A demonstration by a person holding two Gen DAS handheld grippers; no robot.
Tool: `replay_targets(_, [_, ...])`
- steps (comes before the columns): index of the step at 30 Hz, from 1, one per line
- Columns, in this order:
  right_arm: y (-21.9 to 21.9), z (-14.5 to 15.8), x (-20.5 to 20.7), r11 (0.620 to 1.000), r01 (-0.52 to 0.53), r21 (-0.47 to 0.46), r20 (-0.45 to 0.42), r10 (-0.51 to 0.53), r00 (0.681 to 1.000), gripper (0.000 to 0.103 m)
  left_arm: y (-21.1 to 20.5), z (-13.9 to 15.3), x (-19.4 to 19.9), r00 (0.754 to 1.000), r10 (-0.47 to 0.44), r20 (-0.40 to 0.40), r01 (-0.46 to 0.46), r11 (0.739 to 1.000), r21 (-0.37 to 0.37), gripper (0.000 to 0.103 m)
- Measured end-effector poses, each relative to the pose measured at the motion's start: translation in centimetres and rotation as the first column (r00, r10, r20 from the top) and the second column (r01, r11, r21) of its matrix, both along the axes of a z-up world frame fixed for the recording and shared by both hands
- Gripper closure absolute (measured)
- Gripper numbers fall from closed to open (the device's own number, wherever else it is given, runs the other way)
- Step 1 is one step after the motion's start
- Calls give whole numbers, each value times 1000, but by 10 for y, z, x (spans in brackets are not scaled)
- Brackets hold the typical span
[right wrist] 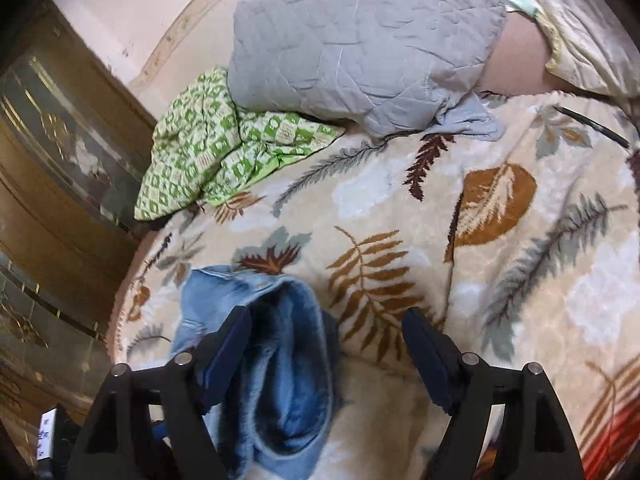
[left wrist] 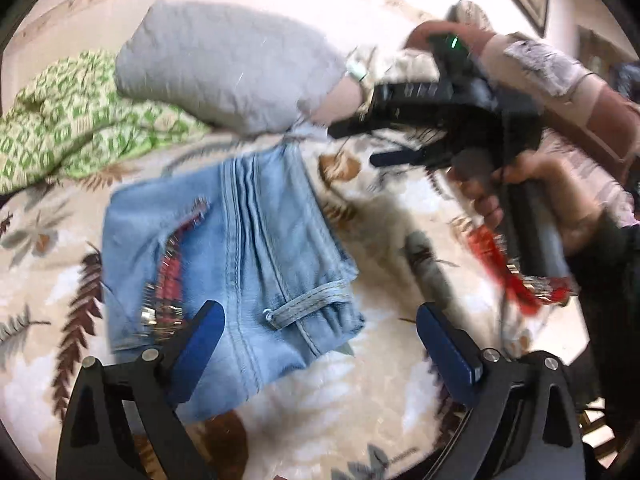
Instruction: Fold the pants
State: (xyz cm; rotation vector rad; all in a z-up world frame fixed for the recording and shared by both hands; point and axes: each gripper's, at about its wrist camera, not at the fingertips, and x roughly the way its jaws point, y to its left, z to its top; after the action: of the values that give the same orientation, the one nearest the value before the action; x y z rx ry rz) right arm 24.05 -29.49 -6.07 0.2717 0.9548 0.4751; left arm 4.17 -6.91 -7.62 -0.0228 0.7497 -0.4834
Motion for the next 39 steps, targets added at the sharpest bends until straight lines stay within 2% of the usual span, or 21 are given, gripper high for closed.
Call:
replay_targets(3, [0, 7, -20, 1000, 2, 25, 18, -2, 1000, 19, 29, 18, -11, 1000, -5, 25, 6, 999, -54, 1])
replay_targets(5, [2, 5, -37, 999, -3, 40, 13, 3, 1000, 15, 56, 22, -9, 1000, 12, 2, -12, 994, -105, 0])
replay_targets(8, [11, -6, -52, 999, -14, 46, -27, 15, 1000, 14, 100, 11, 16, 992, 83, -94, -96, 984, -147, 0])
replay_targets(11, [21, -24, -57, 998, -22, 60, -73, 26, 997, 14, 133, -11, 45, 971, 124, -203, -165, 965, -204, 0])
replay_targets(15, [32, -53, -54, 988, -19, 153, -153, 42, 987, 14, 159, -42, 79, 930, 123, -345, -247, 907, -340, 0])
replay_targets(17, [38, -66, -50, 986, -8, 167, -162, 35, 986, 14, 162, -54, 91, 916, 68, -395, -252, 865, -435, 0])
replay_targets(19, [41, -77, -46, 984, 15, 175, -183, 18, 983, 14, 159, -67, 104, 897, 53, -439, -281, 834, -474, 0])
replay_targets(20, [40, -84, -44, 980, 30, 195, -194, 8, 981, 14, 157, -74, 109, 887, 43, -460, -289, 827, -481, 0])
replay_targets(22, [39, -93, -41, 973, 56, 225, -207, -8, 978, 14, 151, -88, 113, 866, 35, -499, -308, 824, -477, 0])
replay_targets(25, [31, -101, -40, 960, 79, 268, -209, -23, 978, 14, 144, -89, 108, 884, 49, -464, -291, 835, -467, 0])
replay_targets(28, [17, -100, -45, 938, 105, 331, -217, -33, 976, 14, 145, -90, 109, 882, 28, -471, -280, 835, -474, 0])
replay_targets(31, [13, -97, -49, 959, 115, 260, -216, -58, 975, 10, 144, -90, 115, 871, 22, -490, -290, 829, -479, 0])
replay_targets(34, [11, -107, -51, 940, 92, 328, -255, -5, 967, 7, 141, -91, 116, 869, 26, -493, -290, 835, -467, 0])
replay_targets(37, [21, -117, -46, 957, 66, 282, -274, 15, 962, 6, 141, -90, 117, 869, 25, -495, -290, 836, -466, 0])
replay_targets(39, [25, -121, -40, 950, 65, 305, -266, 19, 964, 4, 142, -91, 117, 870, 23, -493, -288, 835, -469, 0])
